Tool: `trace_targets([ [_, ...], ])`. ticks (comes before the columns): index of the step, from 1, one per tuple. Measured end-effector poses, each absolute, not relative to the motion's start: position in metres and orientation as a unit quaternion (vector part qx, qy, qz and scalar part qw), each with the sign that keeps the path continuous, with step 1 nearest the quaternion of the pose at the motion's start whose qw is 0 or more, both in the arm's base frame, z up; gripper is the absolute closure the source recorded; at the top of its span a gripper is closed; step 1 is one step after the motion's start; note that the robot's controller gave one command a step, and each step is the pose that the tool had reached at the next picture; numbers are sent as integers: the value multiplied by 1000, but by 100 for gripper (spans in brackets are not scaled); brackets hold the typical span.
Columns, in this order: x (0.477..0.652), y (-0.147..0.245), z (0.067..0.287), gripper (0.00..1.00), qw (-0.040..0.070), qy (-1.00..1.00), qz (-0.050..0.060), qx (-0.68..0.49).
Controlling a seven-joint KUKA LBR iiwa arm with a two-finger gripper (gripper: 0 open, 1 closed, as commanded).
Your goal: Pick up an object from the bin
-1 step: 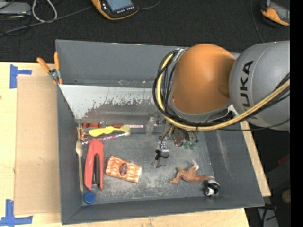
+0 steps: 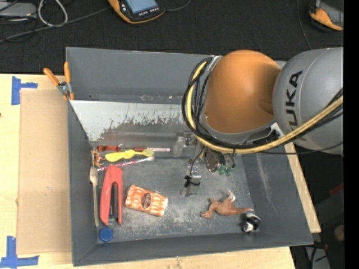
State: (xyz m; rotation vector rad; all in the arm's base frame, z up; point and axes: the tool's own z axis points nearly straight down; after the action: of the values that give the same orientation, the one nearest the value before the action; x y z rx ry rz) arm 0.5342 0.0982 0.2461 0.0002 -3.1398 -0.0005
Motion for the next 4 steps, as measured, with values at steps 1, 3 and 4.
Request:
trace_targets([
  [1,534,135,162,0,1,-999,-1,-39],
  [3,509,118,76,0,1,-995,-1,95],
  [4,511,124,66,100,-2,-999,-1,40],
])
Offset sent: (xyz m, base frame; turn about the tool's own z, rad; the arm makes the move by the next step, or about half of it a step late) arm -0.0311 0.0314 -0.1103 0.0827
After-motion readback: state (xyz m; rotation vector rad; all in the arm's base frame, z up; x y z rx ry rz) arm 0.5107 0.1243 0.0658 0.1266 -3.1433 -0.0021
